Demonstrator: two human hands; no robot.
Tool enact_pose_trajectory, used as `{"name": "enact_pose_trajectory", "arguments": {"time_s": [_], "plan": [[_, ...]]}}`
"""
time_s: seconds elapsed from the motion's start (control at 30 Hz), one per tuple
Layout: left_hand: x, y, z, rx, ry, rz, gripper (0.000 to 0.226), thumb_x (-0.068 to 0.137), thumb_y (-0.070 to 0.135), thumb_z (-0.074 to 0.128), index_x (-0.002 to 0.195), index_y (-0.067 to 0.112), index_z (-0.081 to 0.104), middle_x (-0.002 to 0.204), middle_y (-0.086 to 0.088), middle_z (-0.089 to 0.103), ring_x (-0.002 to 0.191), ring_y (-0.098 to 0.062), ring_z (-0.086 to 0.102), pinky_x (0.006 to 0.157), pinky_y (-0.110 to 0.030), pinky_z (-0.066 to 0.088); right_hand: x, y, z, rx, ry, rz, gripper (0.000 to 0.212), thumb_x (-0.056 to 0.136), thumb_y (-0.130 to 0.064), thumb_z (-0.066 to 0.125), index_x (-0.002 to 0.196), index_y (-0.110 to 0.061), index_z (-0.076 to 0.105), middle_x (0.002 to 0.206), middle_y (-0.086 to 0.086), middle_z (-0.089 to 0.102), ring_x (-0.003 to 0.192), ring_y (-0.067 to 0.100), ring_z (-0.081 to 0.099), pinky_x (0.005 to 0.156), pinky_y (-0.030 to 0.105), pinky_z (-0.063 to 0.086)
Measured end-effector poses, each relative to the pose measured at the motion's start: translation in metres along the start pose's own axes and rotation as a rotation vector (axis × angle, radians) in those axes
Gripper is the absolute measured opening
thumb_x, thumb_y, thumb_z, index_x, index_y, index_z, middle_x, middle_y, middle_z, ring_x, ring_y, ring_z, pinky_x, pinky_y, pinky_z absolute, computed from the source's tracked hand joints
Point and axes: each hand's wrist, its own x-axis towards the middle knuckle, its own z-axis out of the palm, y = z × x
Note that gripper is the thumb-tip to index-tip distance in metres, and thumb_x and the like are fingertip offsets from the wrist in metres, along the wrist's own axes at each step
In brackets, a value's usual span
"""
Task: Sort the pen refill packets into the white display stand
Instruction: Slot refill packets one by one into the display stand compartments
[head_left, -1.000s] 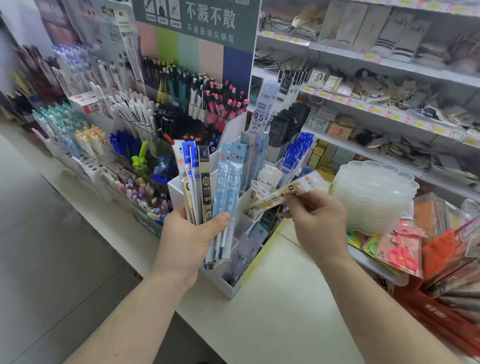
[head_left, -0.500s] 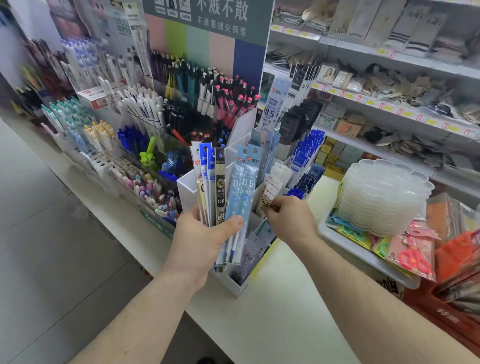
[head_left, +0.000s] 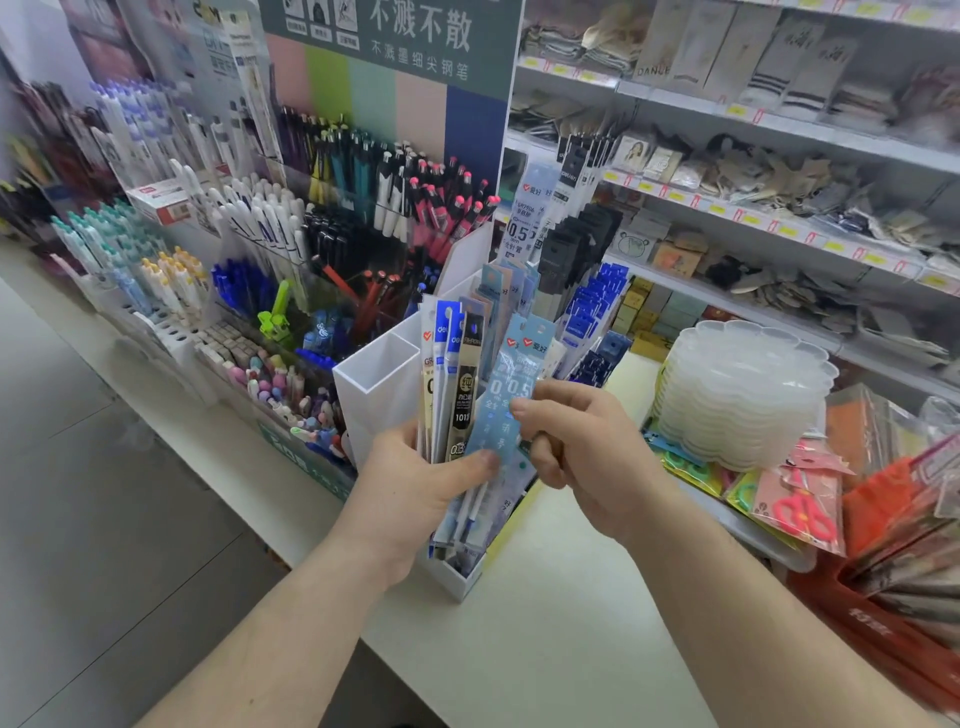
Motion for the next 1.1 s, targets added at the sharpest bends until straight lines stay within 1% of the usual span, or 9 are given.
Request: {"name": "enact_pose_trajectory", "arguments": {"time_s": [0.07, 0.13, 0.3, 0.4, 0.53, 0.67, 0.8, 0.93, 1.1], "plan": [[-0.001, 0.001, 0.002, -0.024, -0.019, -0.009, 0.031, 0.077, 0.004, 0.077, 0.106, 0.011, 0.07, 0.098, -0.01, 0.077, 0.094, -0.03, 0.073, 0.087, -0.046, 0.057, -0.001, 0.0, -0.001, -0.034, -0.029, -0.023, 0.024, 0.095, -0.009, 0.063, 0.085, 0.013, 0.056, 0.065, 0.012, 0.044, 0.05, 0.017, 0.029, 0.047, 0.028, 0.025], [-0.002, 0.003, 0.002, -0.032, -0.037, -0.011, 0.043, 0.07, 0.016, 0.078, 0.112, 0.011, 0.069, 0.1, -0.009, 0.077, 0.095, -0.029, 0.073, 0.089, -0.049, 0.057, -0.003, 0.0, -0.001, -0.05, -0.041, -0.028, 0.022, 0.096, -0.009, 0.062, 0.097, 0.013, 0.065, 0.076, 0.016, 0.05, 0.05, 0.017, 0.036, 0.045, 0.027, 0.031], [-0.005, 0.008, 0.0, 0.017, -0.014, -0.003, 0.039, 0.071, 0.026, 0.076, 0.108, 0.014, 0.071, 0.097, -0.004, 0.077, 0.095, -0.022, 0.073, 0.086, -0.042, 0.057, -0.003, -0.001, -0.001, -0.006, -0.101, -0.015, 0.01, 0.093, -0.004, 0.064, 0.089, -0.001, 0.073, 0.067, 0.01, 0.06, 0.047, 0.016, 0.045, 0.045, 0.025, 0.037], [-0.002, 0.012, -0.01, 0.018, 0.147, 0.049, 0.01, 0.086, 0.013, 0.071, 0.096, 0.014, 0.071, 0.087, -0.002, 0.078, 0.078, -0.015, 0.072, 0.07, -0.032, 0.058, 0.003, -0.011, -0.006, 0.01, 0.046, -0.081, 0.012, 0.091, -0.002, 0.066, 0.08, 0.0, 0.07, 0.061, 0.007, 0.059, 0.043, 0.016, 0.048, 0.044, 0.024, 0.037], [-0.005, 0.019, -0.024, -0.021, 0.285, 0.088, 0.008, 0.092, 0.006, 0.065, 0.097, 0.012, 0.065, 0.079, -0.001, 0.077, 0.065, -0.014, 0.072, 0.054, -0.025, 0.054, 0.011, -0.026, -0.014, -0.007, 0.267, -0.187, 0.012, 0.091, -0.006, 0.068, 0.08, -0.007, 0.071, 0.062, 0.002, 0.066, 0.043, 0.012, 0.055, 0.043, 0.022, 0.043], [-0.009, 0.021, -0.025, -0.035, 0.307, 0.1, 0.009, 0.091, 0.005, 0.066, 0.097, 0.012, 0.065, 0.076, 0.001, 0.077, 0.063, -0.013, 0.071, 0.053, -0.023, 0.053, 0.025, -0.029, -0.003, -0.171, 0.367, -0.287, 0.018, 0.091, -0.01, 0.07, 0.074, -0.015, 0.07, 0.057, -0.005, 0.068, 0.045, 0.012, 0.062, 0.047, 0.023, 0.047], [-0.011, 0.021, -0.023, -0.056, 0.284, 0.07, 0.01, 0.091, 0.005, 0.067, 0.096, 0.014, 0.065, 0.079, -0.001, 0.077, 0.067, -0.016, 0.073, 0.055, -0.026, 0.052, 0.041, -0.022, 0.015, -0.378, 0.394, -0.312, 0.023, 0.091, -0.018, 0.07, 0.068, -0.014, 0.069, 0.063, 0.001, 0.07, 0.052, 0.013, 0.069, 0.052, 0.028, 0.049], [-0.013, 0.02, -0.018, -0.067, 0.238, 0.05, 0.012, 0.091, 0.005, 0.066, 0.095, 0.016, 0.066, 0.082, -0.002, 0.077, 0.07, -0.018, 0.073, 0.055, -0.026, 0.051, 0.053, -0.008, 0.032, -0.52, 0.387, -0.354, 0.017, 0.087, -0.027, 0.072, 0.077, -0.014, 0.075, 0.069, 0.0, 0.072, 0.068, 0.02, 0.071, 0.071, 0.041, 0.058], [-0.016, 0.02, -0.013, -0.12, 0.172, 0.015, 0.011, 0.091, 0.004, 0.064, 0.099, 0.011, 0.067, 0.081, -0.004, 0.076, 0.066, -0.016, 0.071, 0.051, -0.023, 0.051, 0.057, 0.008, 0.042, -0.814, 0.326, -0.358, 0.015, 0.087, -0.034, 0.069, 0.082, -0.021, 0.075, 0.076, -0.004, 0.071, 0.08, 0.023, 0.066, 0.072, 0.037, 0.054]]}}
